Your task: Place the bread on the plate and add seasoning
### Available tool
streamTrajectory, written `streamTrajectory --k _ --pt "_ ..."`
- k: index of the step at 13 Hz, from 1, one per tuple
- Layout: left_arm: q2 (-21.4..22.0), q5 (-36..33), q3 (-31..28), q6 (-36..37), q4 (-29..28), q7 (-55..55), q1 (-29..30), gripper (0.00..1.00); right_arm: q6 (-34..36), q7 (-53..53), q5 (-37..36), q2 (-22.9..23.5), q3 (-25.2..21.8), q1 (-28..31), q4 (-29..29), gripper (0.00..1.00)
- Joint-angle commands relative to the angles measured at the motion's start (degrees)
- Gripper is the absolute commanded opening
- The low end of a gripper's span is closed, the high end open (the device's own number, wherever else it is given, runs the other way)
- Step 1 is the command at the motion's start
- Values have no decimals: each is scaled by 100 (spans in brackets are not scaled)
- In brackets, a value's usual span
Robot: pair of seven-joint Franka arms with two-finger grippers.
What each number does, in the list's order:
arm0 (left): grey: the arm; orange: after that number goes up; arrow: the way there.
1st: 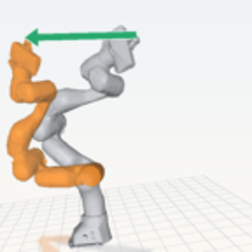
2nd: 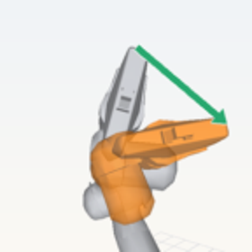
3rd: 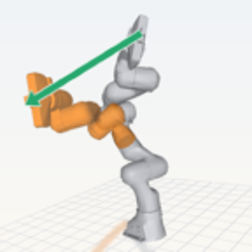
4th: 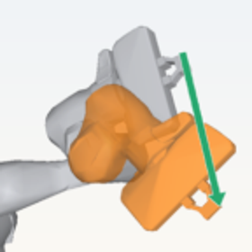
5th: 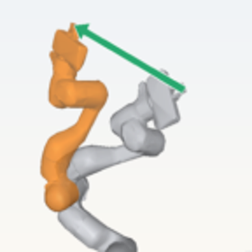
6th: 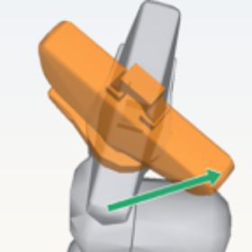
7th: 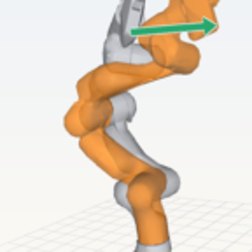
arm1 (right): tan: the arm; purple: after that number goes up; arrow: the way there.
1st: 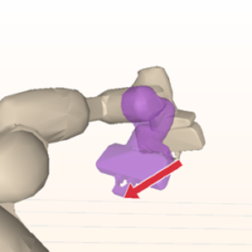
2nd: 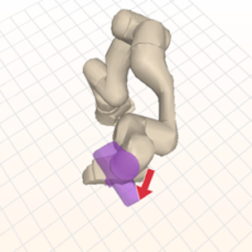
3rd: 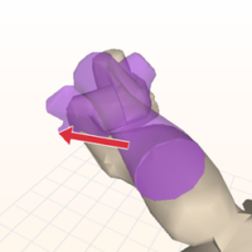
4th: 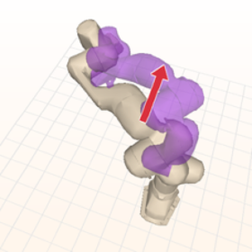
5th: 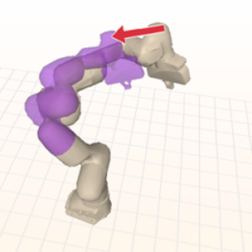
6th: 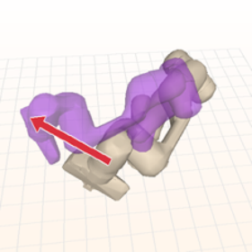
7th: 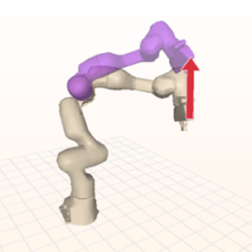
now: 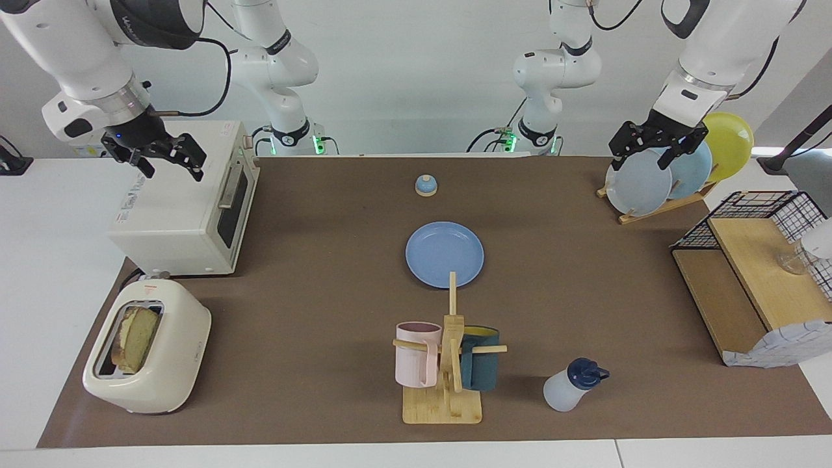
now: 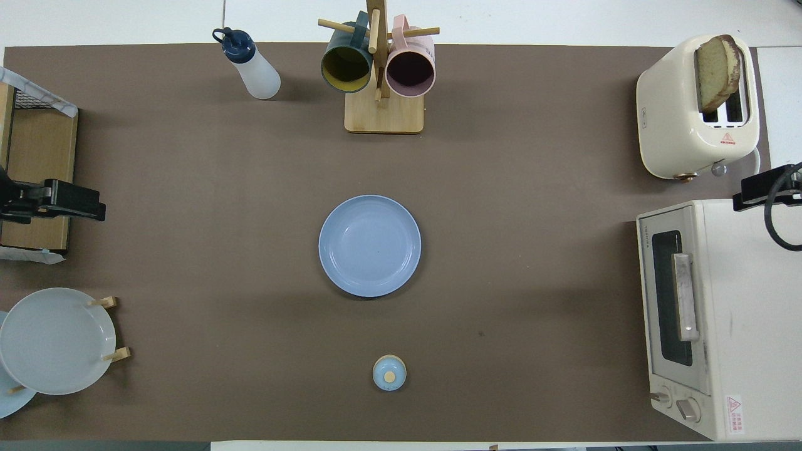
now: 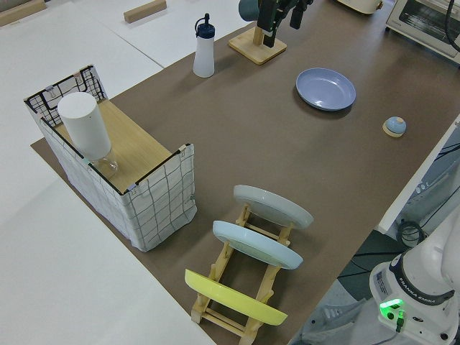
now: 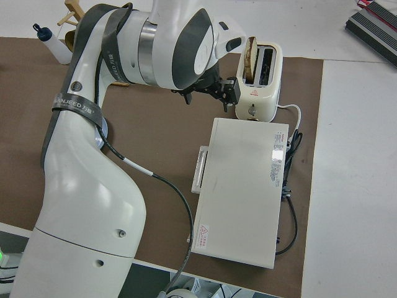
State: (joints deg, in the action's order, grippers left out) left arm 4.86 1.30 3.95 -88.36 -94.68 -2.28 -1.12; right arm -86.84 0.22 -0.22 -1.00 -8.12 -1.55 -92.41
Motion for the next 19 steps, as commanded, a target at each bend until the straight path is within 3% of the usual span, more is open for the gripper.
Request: streamTrajectory --k 1,5,12,14,16,19 --pt "41 37 -8 -15 20 -36 24 100 -34 -48 -5 -49 -6 23 -23 100" --pt "86 37 -8 -67 -51 8 24 100 -148 -48 -13 -32 -14 76 -14 100" --pt "77 -236 54 -805 -95 -18 -239 100 -2361 -48 4 126 -6 190 -154 100" --pt "155 -209 80 -1015 -400 -245 -406 100 -3132 -92 4 126 -6 164 -374 100" --pt "418 -209 71 -2013 -1189 -649 -774 100 -4196 -136 13 249 3 233 -690 100" --pt "438 -227 71 -3614 -2105 -1168 -1048 100 -4892 -390 283 1081 12 365 -429 100"
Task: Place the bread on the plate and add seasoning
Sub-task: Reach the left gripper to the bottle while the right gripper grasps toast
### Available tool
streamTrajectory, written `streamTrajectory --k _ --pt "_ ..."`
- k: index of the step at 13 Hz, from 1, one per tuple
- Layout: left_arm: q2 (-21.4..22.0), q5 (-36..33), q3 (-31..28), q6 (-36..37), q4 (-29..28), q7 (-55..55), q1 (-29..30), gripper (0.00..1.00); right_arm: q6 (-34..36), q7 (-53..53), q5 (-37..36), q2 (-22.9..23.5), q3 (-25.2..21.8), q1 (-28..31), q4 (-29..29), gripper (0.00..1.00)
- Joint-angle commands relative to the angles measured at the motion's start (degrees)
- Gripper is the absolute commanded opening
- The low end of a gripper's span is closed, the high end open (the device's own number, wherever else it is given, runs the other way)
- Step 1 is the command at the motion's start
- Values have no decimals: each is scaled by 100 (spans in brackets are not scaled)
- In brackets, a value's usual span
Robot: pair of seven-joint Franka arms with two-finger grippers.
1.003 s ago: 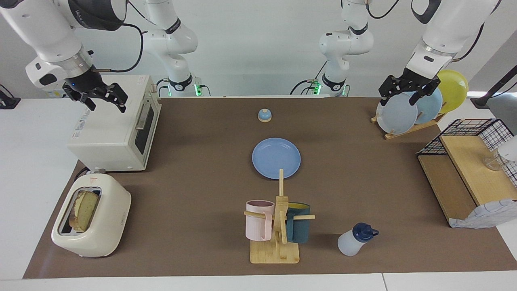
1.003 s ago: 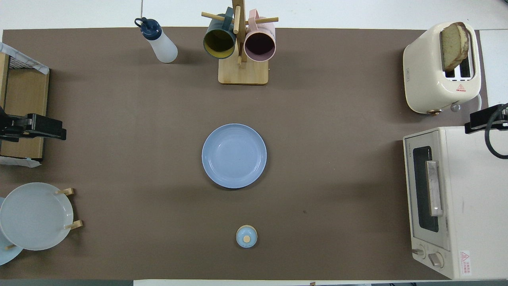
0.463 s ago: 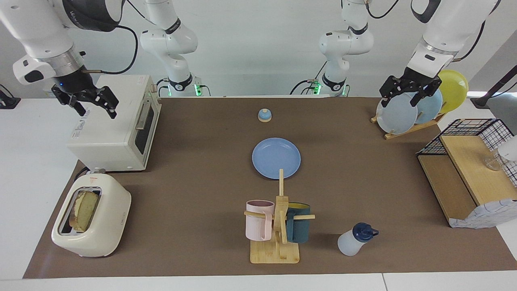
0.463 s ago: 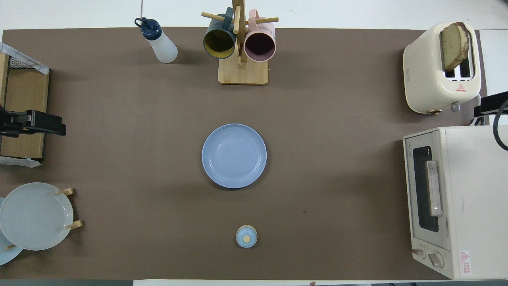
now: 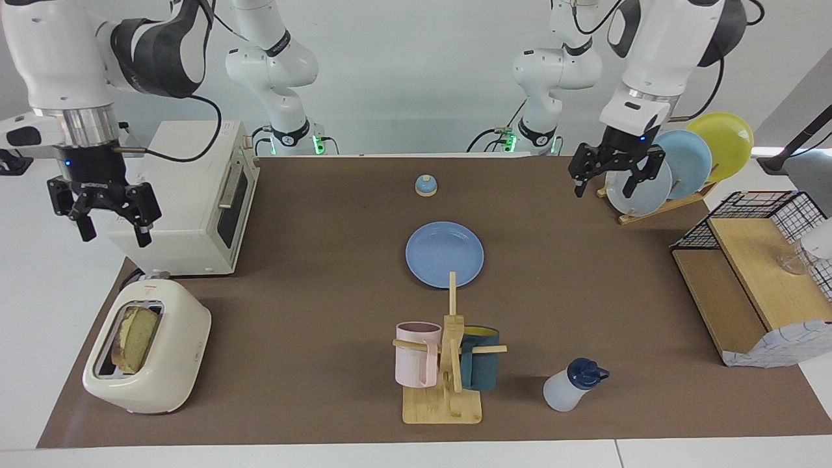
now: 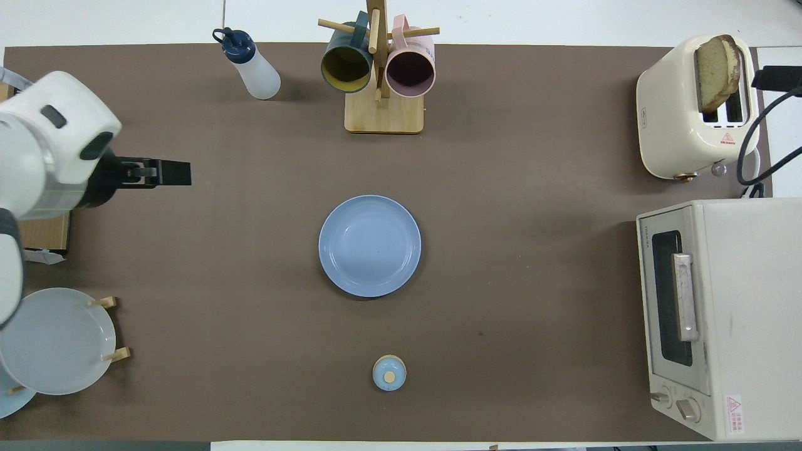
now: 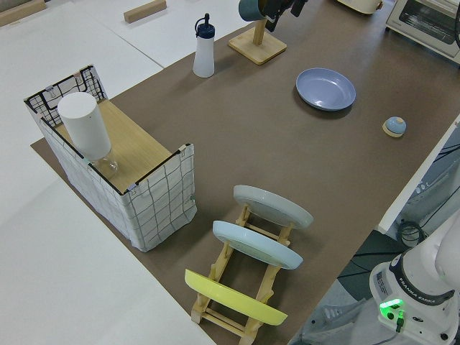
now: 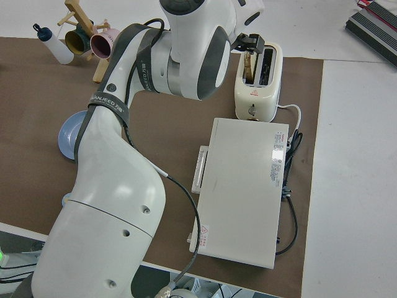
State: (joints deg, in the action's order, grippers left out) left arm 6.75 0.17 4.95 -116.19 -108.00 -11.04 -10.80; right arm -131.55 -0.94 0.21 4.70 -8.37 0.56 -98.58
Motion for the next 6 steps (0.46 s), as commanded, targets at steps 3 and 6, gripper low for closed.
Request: streamTrajectory --k 3,6 --pt "-234 -499 -30 -2597 -1494 -329 -124 100 -967 -573 813 1120 37 164 453 100" --pt "-1550 -2121 -56 -3827 -1364 -1710 -299 100 -1188 -934 866 1262 37 164 366 100"
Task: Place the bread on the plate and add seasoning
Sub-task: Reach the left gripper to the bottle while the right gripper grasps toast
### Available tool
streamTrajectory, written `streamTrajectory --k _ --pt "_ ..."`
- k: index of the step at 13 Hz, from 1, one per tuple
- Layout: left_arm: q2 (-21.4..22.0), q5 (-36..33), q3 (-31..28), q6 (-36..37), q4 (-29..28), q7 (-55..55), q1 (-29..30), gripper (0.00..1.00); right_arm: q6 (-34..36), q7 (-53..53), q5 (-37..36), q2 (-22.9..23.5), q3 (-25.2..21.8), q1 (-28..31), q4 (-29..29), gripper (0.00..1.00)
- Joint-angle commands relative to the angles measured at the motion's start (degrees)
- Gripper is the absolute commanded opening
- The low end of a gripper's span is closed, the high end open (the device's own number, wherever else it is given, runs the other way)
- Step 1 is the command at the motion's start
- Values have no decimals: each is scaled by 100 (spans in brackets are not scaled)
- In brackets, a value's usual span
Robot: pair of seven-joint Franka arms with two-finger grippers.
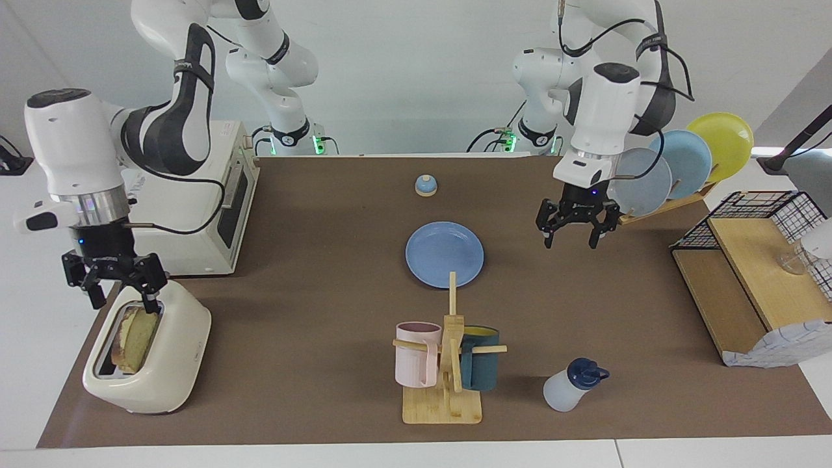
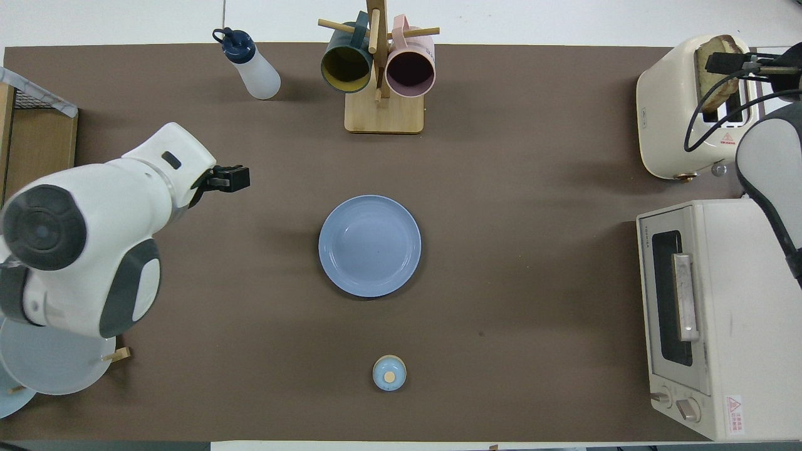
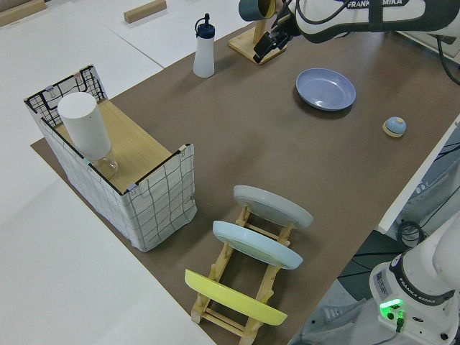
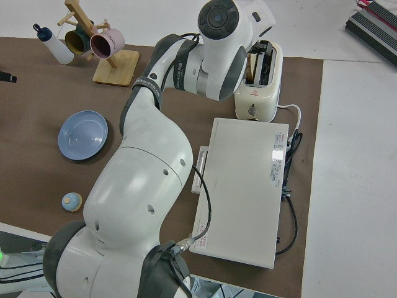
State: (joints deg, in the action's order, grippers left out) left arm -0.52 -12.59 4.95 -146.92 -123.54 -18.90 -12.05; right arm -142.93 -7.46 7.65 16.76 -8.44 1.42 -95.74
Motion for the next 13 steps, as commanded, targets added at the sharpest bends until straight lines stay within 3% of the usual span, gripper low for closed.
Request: streamTrajectory --k 1,3,4,6,9,10,11,13 --pt "-1236 -1285 -73 -1168 381 -1697 -166 100 -94 -300 123 90 45 61 -5 91" --pt "-2097 -2086 -100 -1313 1187 -2380 -175 100 -191 -632 114 90 45 60 -50 79" --pt "-2432 -2159 -108 -1330 1514 -2564 -184 100 -174 -826 123 82 45 69 -76 67" --pt "-2864 -2282 -187 -1366 1972 -2645 -192 100 -200 -1143 123 55 45 78 -173 60" --pt "-3155 -2283 -809 -1444 2404 -2961 -604 100 -200 -1652 123 38 45 122 -217 29" --pt "-3173 -2283 -855 -1584 2413 -3040 -623 100 -191 -1880 114 38 45 131 -217 8" --pt "-3234 -2274 -856 -1673 2422 -3093 -623 100 -191 -2143 114 38 45 165 -217 0" --pt "-3340 -2283 -856 -1682 2623 -3111 -641 100 -113 -2365 53 46 45 245 -104 0"
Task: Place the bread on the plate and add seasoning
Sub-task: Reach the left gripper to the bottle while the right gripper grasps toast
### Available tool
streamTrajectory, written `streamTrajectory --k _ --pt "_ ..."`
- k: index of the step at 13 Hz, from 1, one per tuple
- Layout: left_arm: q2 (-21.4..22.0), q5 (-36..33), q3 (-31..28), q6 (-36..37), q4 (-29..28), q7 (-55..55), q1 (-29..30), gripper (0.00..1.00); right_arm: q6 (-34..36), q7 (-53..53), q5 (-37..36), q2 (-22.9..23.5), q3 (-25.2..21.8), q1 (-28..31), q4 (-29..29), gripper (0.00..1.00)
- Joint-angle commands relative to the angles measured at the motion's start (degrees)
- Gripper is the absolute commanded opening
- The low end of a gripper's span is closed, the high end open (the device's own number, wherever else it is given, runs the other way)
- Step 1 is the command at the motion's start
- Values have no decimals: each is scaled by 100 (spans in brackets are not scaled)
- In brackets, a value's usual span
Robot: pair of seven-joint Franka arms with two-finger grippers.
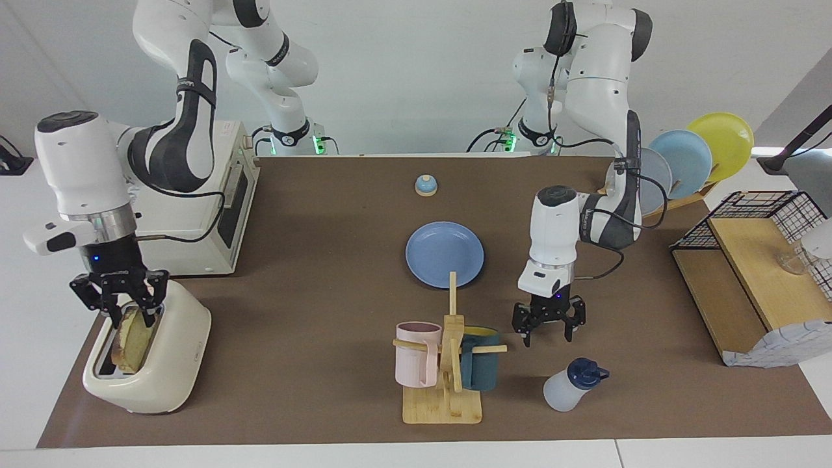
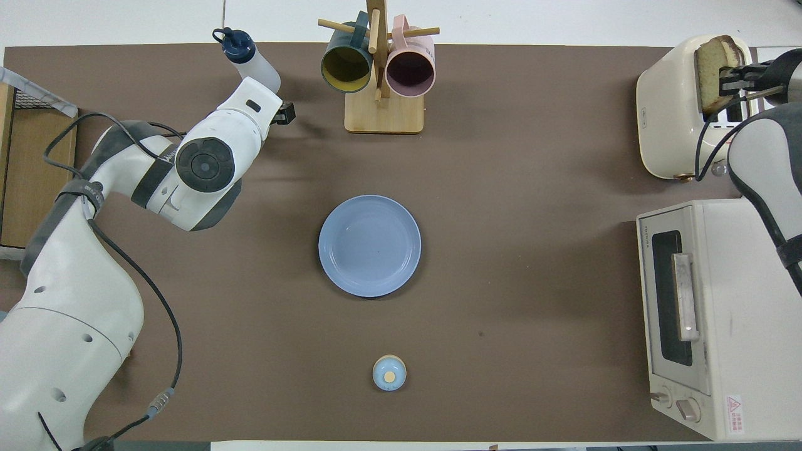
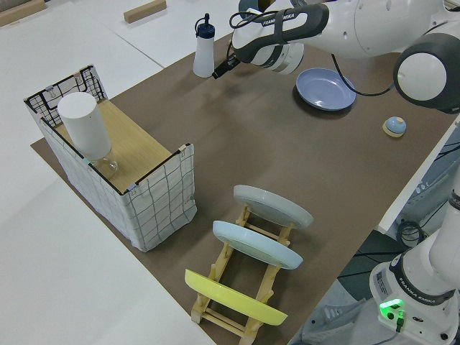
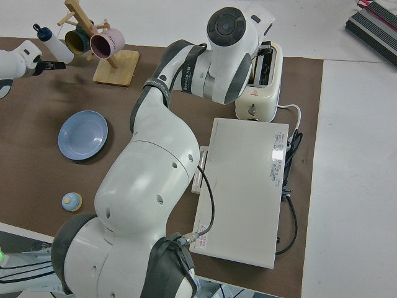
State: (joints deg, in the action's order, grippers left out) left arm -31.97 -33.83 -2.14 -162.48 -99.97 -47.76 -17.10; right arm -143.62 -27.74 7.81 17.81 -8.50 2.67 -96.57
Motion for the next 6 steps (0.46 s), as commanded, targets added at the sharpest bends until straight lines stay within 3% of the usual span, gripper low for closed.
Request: streamTrajectory --k 1,4,6 --pt "-300 -177 -146 -169 363 -234 -127 100 87 -328 1 -59 50 120 172 0" --pt "-388 -177 -163 -372 504 -216 -65 100 1795 -302 -1006 -268 129 -55 1260 0" --pt "-450 -177 -181 -372 654 -208 -56 100 2826 -110 -1142 -785 200 -598 1527 0"
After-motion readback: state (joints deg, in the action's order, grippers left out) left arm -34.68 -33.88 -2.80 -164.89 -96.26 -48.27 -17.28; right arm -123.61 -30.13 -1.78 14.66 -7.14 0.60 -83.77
